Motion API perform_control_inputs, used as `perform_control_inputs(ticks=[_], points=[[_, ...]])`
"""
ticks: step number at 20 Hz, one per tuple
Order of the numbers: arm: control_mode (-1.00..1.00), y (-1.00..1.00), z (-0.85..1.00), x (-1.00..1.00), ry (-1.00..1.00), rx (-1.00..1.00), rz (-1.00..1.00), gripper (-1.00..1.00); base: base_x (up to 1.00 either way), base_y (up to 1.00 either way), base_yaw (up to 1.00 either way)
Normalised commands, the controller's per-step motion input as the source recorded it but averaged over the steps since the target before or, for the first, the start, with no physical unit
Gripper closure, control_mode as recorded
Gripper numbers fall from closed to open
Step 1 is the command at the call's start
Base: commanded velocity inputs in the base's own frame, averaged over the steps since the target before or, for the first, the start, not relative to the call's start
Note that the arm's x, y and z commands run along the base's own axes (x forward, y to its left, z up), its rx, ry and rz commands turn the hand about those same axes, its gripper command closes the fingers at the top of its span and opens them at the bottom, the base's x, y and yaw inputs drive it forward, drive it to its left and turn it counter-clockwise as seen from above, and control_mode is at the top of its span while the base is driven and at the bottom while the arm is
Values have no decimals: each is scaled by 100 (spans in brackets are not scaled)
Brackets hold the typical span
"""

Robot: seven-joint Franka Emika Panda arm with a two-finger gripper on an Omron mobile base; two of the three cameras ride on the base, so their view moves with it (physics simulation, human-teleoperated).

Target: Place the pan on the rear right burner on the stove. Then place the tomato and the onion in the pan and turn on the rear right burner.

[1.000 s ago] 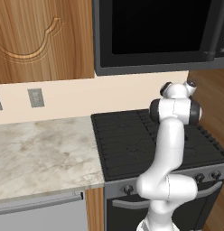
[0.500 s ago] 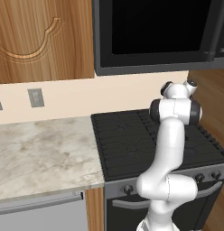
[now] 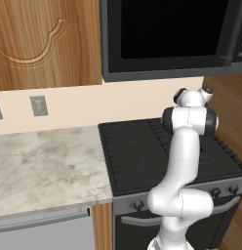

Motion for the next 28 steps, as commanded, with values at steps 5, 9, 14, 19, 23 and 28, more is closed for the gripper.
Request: perform_control_inputs(ticks=[5,9,14,19,23,28], points=[[-100,0,17,-26,0,0,0,-100,0,0,0],[-100,0,28,-56,0,1,0,-100,0,0,0],[-100,0,18,-61,0,0,0,-100,0,0,0],[-100,0,3,-57,0,0,0,-100,0,0,0],[-100,0,9,-55,0,0,0,-100,0,0,0],[-100,0,8,-54,0,0,0,-100,0,0,0]])
